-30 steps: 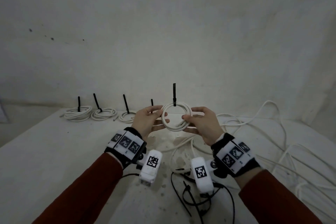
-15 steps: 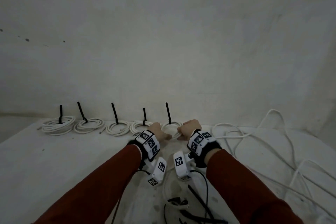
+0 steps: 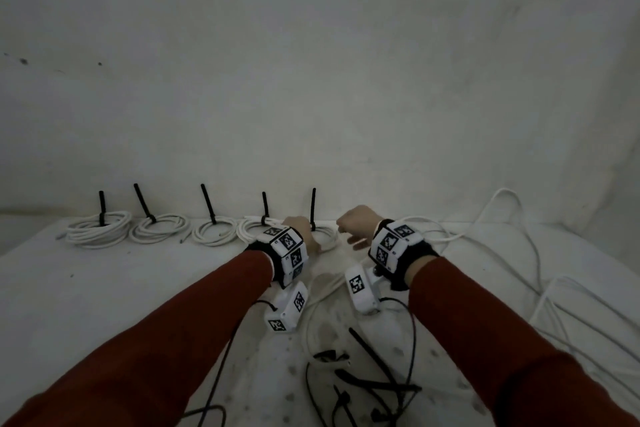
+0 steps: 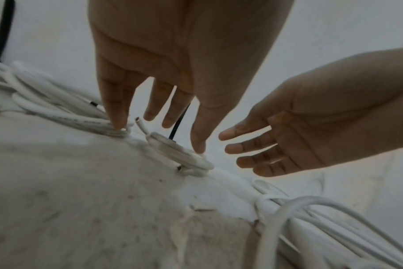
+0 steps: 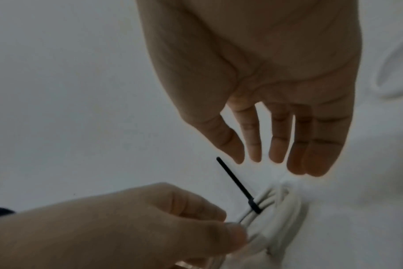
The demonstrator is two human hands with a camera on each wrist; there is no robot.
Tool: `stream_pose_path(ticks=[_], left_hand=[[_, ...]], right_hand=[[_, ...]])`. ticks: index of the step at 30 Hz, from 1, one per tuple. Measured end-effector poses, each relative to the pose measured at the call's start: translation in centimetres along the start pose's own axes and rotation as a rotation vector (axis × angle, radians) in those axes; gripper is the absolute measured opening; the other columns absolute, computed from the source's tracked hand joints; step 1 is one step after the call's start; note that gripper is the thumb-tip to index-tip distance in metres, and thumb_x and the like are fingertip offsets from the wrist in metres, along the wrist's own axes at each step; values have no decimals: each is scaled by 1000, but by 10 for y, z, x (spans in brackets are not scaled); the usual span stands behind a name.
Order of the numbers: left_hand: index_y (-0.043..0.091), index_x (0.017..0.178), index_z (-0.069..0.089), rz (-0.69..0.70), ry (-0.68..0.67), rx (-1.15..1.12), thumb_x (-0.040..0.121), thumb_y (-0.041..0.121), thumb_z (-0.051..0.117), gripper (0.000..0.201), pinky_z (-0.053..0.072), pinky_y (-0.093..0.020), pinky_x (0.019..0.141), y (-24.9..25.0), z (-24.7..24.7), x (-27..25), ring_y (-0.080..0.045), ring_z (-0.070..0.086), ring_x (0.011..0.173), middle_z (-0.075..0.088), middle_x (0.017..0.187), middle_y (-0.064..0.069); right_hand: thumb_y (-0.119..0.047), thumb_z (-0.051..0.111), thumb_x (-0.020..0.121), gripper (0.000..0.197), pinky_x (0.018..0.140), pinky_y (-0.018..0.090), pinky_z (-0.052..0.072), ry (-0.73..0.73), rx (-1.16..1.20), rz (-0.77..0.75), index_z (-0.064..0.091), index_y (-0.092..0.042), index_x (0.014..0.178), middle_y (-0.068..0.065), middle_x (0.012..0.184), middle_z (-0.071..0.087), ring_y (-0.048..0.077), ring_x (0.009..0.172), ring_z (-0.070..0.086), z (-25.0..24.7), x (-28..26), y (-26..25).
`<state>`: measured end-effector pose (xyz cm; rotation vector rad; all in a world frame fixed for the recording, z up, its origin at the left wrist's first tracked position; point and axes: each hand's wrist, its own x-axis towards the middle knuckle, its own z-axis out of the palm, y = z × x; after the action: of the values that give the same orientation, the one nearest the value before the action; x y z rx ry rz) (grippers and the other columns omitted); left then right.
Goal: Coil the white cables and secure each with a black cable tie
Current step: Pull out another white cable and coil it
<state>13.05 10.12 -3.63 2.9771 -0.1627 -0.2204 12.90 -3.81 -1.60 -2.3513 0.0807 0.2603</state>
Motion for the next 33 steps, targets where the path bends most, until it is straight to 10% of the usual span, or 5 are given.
stream_pose_path(ticks=[10,18,22,33], left_hand=[[15,114,65,226,112,-182,92,31,54,29,44,-29,95,-3,-5,-52,-21,56,112,62,122,-4],[14,97,60,399,86,-354,100,40,35,36,48,-29,72,16,-11,-95,-17,59,80,63,87,1],[22,78,52,448,296,-465,101,27,38,27,40,-25,58,7,-53,-118,-17,47,68,50,76,1],[14,86,56,269,852,-455,100,23,38,24,31,-20,56,-71,-154,-169,-16,42,61,50,75,-4]], right_hand=[[-22,60,91,32,100,42,33,-174,-926,-201,61,-15,122,2,126,58,24,120,50,-5,-57,26],[-34,67,88,19,59,19,41,94,-487,-553,70,-16,91,-1,75,67,7,63,56,-36,-105,-1],[-42,65,88,28,42,13,35,207,-346,-601,69,-14,82,-5,56,53,8,48,46,-69,-139,-18],[-38,53,95,44,38,22,33,236,79,-483,48,-9,63,2,47,36,15,39,31,-128,-193,14]])
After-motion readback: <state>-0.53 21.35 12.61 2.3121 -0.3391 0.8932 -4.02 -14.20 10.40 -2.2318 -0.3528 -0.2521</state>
